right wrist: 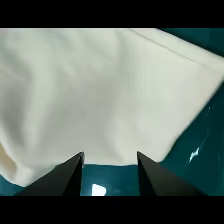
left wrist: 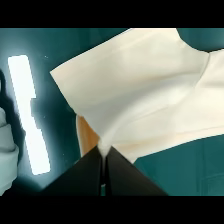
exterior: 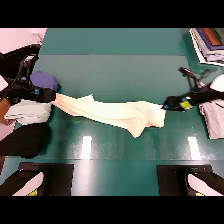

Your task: Fold the shirts.

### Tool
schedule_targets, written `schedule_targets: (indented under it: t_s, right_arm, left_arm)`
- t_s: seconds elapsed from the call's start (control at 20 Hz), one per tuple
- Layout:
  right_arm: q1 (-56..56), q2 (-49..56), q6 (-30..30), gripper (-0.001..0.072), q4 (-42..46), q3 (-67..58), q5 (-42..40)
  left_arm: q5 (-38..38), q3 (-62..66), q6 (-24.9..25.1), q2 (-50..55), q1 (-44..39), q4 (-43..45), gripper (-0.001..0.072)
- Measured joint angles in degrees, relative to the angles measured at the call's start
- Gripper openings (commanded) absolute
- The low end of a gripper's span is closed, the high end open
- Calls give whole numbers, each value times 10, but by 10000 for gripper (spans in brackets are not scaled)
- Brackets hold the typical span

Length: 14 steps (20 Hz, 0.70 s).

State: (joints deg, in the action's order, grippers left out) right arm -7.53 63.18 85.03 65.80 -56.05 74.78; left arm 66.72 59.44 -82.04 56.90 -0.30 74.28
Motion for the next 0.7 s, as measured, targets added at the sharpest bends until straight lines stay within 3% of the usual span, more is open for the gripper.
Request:
schedule_targets:
  t_s: [0.2,0.5,0.7]
  right_arm:
    - [110,2,-41,385,-56,83,-24]
    - [156,100,-97,344,-150,122,-113]
    - [162,148,-126,229,-207,126,-139]
  left_arm:
    - [-6,-2,-2,0,0,1,23]
    - [-12,-2,-4,0,0,1,23]
    - [-14,-2,-4,0,0,1,23]
